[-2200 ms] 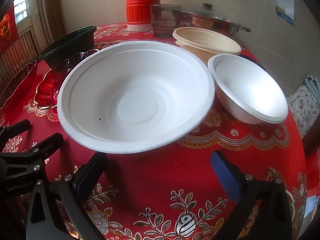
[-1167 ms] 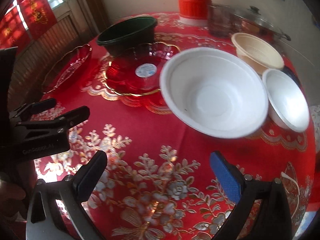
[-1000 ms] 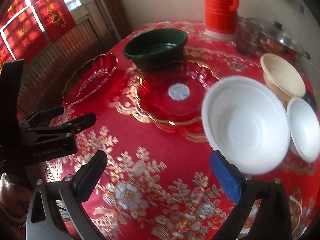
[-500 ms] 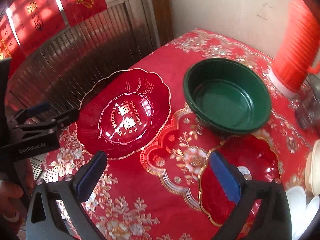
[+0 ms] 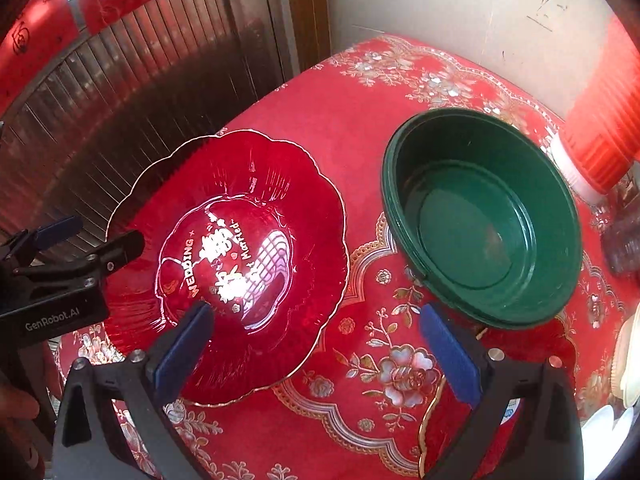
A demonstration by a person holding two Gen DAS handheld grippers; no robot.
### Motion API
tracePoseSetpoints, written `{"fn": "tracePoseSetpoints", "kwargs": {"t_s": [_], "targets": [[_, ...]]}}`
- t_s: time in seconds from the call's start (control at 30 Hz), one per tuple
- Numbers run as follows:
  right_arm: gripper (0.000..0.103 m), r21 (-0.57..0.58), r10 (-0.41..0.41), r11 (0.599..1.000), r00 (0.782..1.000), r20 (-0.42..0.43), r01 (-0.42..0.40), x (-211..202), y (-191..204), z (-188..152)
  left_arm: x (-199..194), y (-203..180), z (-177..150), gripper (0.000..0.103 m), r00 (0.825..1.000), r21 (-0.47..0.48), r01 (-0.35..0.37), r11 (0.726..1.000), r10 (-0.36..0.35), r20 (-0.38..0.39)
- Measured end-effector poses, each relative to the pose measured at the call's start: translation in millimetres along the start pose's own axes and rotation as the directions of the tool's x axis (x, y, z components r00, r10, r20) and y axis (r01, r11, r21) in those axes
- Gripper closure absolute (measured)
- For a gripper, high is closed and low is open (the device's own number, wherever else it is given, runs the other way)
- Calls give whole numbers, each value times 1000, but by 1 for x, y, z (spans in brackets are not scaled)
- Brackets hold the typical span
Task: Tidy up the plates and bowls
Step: 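Close both grippers on the rim of the large red plate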
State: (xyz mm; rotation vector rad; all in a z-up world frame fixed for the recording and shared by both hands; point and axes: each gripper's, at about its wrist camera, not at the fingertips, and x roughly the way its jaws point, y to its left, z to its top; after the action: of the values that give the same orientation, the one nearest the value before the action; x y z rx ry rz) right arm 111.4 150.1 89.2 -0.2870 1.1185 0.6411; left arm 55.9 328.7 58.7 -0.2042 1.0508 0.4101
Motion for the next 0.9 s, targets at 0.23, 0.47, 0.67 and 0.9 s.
{"fn": "tracePoseSetpoints", "kwargs": {"t_s": [0.23, 0.47, 0.67, 0.9], "targets": [[2, 44, 13, 999, 999, -48, -11, 18, -4, 5, 22, -8, 10, 0, 1000, 37, 2, 999, -1, -31], [9, 34, 10, 999, 998, -69, -8, 30, -3, 8, 35, -7, 11, 0, 998, 37, 20, 999, -18, -61], [30, 61, 47, 997, 994, -100, -41, 39, -7, 10, 40, -10, 12, 0, 997, 53, 29, 998, -25, -75], [55, 66, 77, 995, 992, -100, -70, 42, -11, 14, 48, -16, 10, 21, 992, 78, 53, 996, -43, -118]]}}
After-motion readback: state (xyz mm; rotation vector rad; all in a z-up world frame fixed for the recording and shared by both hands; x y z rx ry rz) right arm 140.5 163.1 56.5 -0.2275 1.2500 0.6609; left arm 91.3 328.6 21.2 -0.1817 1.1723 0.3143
